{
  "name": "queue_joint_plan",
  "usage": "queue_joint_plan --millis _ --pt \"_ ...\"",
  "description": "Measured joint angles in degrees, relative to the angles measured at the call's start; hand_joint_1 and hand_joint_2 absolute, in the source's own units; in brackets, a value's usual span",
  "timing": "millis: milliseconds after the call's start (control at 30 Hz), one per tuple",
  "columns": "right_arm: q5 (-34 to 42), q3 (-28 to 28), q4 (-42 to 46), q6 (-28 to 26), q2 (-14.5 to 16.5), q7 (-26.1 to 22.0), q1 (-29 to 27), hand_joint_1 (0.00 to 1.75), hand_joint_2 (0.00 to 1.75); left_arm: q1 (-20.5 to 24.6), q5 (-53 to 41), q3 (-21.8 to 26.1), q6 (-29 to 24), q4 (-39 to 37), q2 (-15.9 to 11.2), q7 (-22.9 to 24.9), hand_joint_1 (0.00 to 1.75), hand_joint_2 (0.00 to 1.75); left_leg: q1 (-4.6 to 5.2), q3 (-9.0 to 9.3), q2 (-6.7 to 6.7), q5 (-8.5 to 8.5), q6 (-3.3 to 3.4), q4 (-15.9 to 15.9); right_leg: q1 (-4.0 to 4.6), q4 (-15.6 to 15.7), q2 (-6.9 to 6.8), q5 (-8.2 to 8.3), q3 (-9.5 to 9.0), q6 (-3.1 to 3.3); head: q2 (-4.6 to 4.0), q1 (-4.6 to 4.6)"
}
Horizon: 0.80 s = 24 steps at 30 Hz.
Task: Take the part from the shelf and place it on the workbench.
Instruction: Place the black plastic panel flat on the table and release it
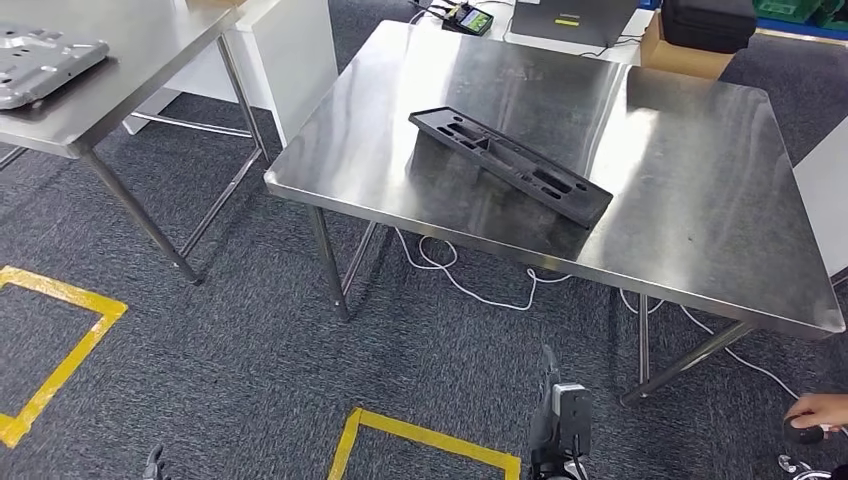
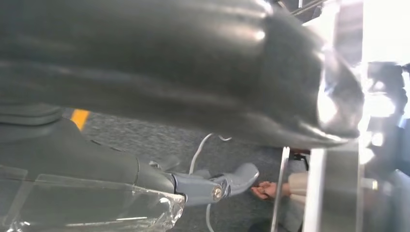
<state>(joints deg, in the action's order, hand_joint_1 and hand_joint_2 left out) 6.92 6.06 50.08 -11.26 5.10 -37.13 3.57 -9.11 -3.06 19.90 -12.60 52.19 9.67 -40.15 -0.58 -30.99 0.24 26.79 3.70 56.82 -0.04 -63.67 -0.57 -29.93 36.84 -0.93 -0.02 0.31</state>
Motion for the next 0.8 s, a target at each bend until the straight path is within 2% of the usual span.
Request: queue_joint_plan --millis 33,67,100,133,167,200,233,267,300,333,400,433,467,500,567,600,633,667,700,767,800 --pt "-0.01 -0.01 -0.47 0.0 -0.09 0.0 0.02 0.0 0.0 -0.01 0.0 0.01 0.01 -0.01 -0.01 0.0 0.0 0.0 0.12 -0.85 0.05 -0.68 0.18 0.02 -0.08 -3.84 0.07 -2.45 1.18 0.23 0.0 0.11" --pt "-0.01 -0.02 -0.91 0.01 -0.17 0.0 0.03 0.0 0.0 -0.02 0.0 0.03 0.01 -0.02 -0.01 0.0 0.0 0.0 0.23 -1.74 0.1 -1.38 0.21 0.03 -0.13 -7.34 0.12 -4.01 1.92 0.18 0.0 0.15" --pt "-0.01 -0.02 -1.29 0.01 -0.26 0.0 0.03 0.0 0.0 -0.02 0.0 0.03 0.01 -0.03 -0.01 0.0 0.0 0.0 0.3 -2.71 0.15 -2.11 0.2 0.06 -0.16 -9.64 0.15 -4.43 1.99 -0.15 0.0 0.18" --pt "-0.01 -0.03 -1.62 -0.01 -0.34 -0.01 0.05 0.0 0.0 -0.02 0.0 0.02 0.01 -0.05 -0.01 0.0 0.0 0.0 0.36 -3.68 0.2 -2.85 0.11 0.08 -0.17 -9.92 0.16 -3.7 1.04 -0.66 0.0 0.21" --pt "-0.1 -0.03 -1.95 -0.22 -0.4 -0.04 0.11 0.0 0.0 -0.02 0.0 0.0 0.02 -0.08 -0.01 0.0 0.0 0.0 0.39 -4.65 0.24 -3.6 -0.02 0.1 -0.17 -8.14 0.16 -2.43 -0.97 -1.14 0.0 0.21" --pt "-0.45 -0.06 -2.42 -0.79 -0.47 -0.08 0.29 0.0 0.0 0.0 0.01 -0.01 0.11 -0.11 -0.01 0.0 0.0 0.0 0.41 -5.45 0.26 -4.27 -0.21 0.14 -0.14 -4.69 0.14 -1.34 -3.88 -1.39 0.0 0.21" --pt "-1.1 -0.1 -3.33 -1.84 -0.54 -0.06 0.68 0.0 0.0 0.0 0.02 -0.05 0.33 -0.14 -0.01 0.0 0.0 0.0 0.5 -6.07 0.27 -4.83 -0.47 0.22 -0.02 0.06 0.13 -1.01 -7.71 -1.32 0.0 0.23" --pt "-2.08 -0.18 -5.05 -3.33 -0.64 0.03 1.32 0.0 0.0 0.06 0.04 -0.16 0.73 -0.26 -0.01 0.0 0.0 0.0 0.6 -6.39 0.32 -5.31 -0.77 0.31 0.17 4.49 0.13 -1.36 -10.76 -0.99 0.0 0.16" --pt "-3.2 -0.27 -7.51 -4.86 -0.75 0.2 2.05 0.0 0.0 0.18 0.05 -0.36 1.26 -0.49 -0.05 -0.01 0.0 0.0 0.69 -6.48 0.39 -5.74 -1.09 0.36 0.33 7.7 0.14 -1.96 -12.91 -0.56 0.0 0.01" --pt "-4.38 -0.35 -10.59 -6.36 -0.91 0.64 2.71 0.0 0.0 0.36 0.07 -0.64 1.89 -0.89 -0.15 0.0 0.0 0.0 0.74 -6.52 0.44 -6.19 -1.38 0.39 0.47 9.52 0.15 -2.44 -14.05 -0.16 0.0 -0.17" --pt "-6.72 -0.41 -17.12 -8.53 -1.27 2.68 3.35 0.0 0.0 0.83 0.13 -1.23 2.99 -2.17 -0.52 0.01 0.0 0.0 0.48 -6.65 0.4 -6.57 -1.88 0.64 0.14 9.78 -0.01 -2.11 -13.82 0.63 0.0 -0.52" --pt "-7.87 -0.34 -20.04 -9.34 -1.48 4.3 3.36 0.0 0.0 0.94 0.21 -1.48 3.35 -2.8 -0.7 0.02 0.0 0.0 0.26 -6.95 0.3 -5.67 -2.12 1.33 -0.04 9.71 -0.15 -1.74 -13.64 1.14 0.0 -0.59" --pt "-8.93 -0.19 -22.68 -9.85 -1.65 6.2 3.31 0.0 0.0 0.95 0.32 -1.73 3.54 -3.3 -0.87 0.02 0.0 0.0 0.05 -7.48 0.22 -3.73 -2.41 2.93 -0.17 9.75 -0.28 -1.31 -13.39 1.7 0.0 -0.61" --pt "-9.71 0.04 -25.12 -10.14 -1.77 8.28 3.2 0.0 0.0 0.91 0.42 -1.99 3.64 -3.6 -1.02 0.02 0.0 0.0 -0.11 -8.23 0.14 -1.05 -2.7 5.54 -0.13 9.73 -0.39 -0.92 -13.08 2.1 0.0 -0.65" --pt "-10.33 0.44 -28.6 -10.19 -1.9 11.83 2.84 0.0 0.0 0.84 0.56 -2.41 3.72 -3.79 -1.23 0.02 0.0 0.0 -0.23 -9.69 0.1 3.52 -3.2 11.34 0.09 9.66 -0.44 -0.36 -12.46 2.47 0.0 -0.68" --pt "-9.93 0.51 -29.97 -9.86 -1.92 13.5 2.53 0.0 0.0 0.78 0.61 -2.54 3.78 -3.8 -1.31 0.02 0.0 0.0 -0.25 -10.11 0.08 4.49 -3.4 13.8 0.14 9.55 -0.47 -0.19 -12.13 2.42 0.0 -0.68" --pt "-9.23 0.46 -31.03 -9.48 -1.97 14.93 2.15 0.0 0.0 0.66 0.65 -2.64 3.85 -3.8 -1.36 0.02 0.0 0.0 -0.32 -9.99 0.09 4.49 -3.56 15.03 0.16 9.38 -0.5 -0.08 -11.78 2.35 0.0 -0.68" --pt "-8.18 0.27 -32.16 -9.11 -2.02 16.54 1.69 0.0 0.0 0.48 0.73 -2.76 3.91 -3.8 -1.4 0.02 0.0 0.0 -0.44 -9.04 0.1 3.86 -3.7 14.89 0.13 9.1 -0.52 0.0 -11.37 2.25 0.0 -0.68" --pt "-7.0 -0.06 -33.33 -8.78 -2.09 18.26 1.17 0.0 0.0 0.3 0.86 -2.92 3.94 -3.8 -1.47 0.02 0.0 0.0 -0.61 -7.12 0.12 2.69 -3.81 13.0 0.06 8.74 -0.51 0.04 -10.94 2.15 0.0 -0.69" --pt "-5.35 -0.9 -35.06 -8.6 -2.28 20.6 0.43 0.0 0.0 0.22 1.09 -3.31 3.95 -3.81 -1.6 0.02 0.0 0.0 -0.8 -2.24 0.0 1.25 -3.85 6.06 -0.05 7.98 -0.47 0.08 -10.17 1.92 0.0 -0.69" --pt "-5.0 -1.25 -35.72 -8.55 -2.37 21.21 0.27 0.0 0.0 0.25 1.16 -3.52 3.94 -3.81 -1.67 0.01 0.0 0.0 -0.71 -0.7 -0.15 0.94 -3.61 3.56 -0.03 7.73 -0.4 0.13 -9.83 1.66 0.0 -0.66"
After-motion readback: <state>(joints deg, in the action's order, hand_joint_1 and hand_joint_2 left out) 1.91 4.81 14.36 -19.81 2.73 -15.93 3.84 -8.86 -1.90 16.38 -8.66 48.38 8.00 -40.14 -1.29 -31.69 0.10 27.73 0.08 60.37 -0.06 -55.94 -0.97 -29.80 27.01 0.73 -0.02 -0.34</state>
